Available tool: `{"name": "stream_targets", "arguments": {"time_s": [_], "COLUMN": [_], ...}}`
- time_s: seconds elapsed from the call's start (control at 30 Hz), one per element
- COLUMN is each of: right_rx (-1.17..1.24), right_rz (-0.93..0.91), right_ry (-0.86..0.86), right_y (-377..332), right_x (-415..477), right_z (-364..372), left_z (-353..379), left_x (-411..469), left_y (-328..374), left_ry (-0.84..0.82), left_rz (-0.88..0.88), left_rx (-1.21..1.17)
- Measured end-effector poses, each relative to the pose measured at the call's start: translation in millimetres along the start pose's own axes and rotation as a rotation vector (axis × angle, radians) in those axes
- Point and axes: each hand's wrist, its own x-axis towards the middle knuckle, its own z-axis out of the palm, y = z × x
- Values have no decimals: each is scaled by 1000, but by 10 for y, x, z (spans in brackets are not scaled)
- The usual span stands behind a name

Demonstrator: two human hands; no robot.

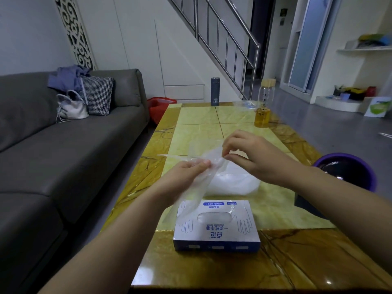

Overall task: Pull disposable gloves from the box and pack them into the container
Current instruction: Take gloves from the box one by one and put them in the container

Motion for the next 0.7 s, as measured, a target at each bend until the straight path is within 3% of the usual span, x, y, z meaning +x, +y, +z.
{"name": "stream_targets", "arguments": {"time_s": [0.1, 0.2, 0.27, 0.43, 0.57, 0.7], "right_rx": [213, 869, 1200, 1400, 1405, 1427], "right_rz": [318, 767, 902, 708, 530, 574], "right_ry": [118, 121, 51, 43, 101, 212], "right_y": [41, 13, 13, 63, 108, 203], "right_x": [-28, -16, 14, 257, 470, 595], "right_z": [34, 137, 222, 308, 151, 100], "left_z": [-40, -114, -141, -175, -267, -347], "left_x": [28, 62, 88, 136, 267, 459], "left_y": [71, 180, 266, 448, 421, 358], "left_ry": [111, 134, 121, -56, -15, 66], "left_rz": [47, 103, 127, 101, 19, 19], "left_rx": [13, -24, -108, -322, -406, -323]}}
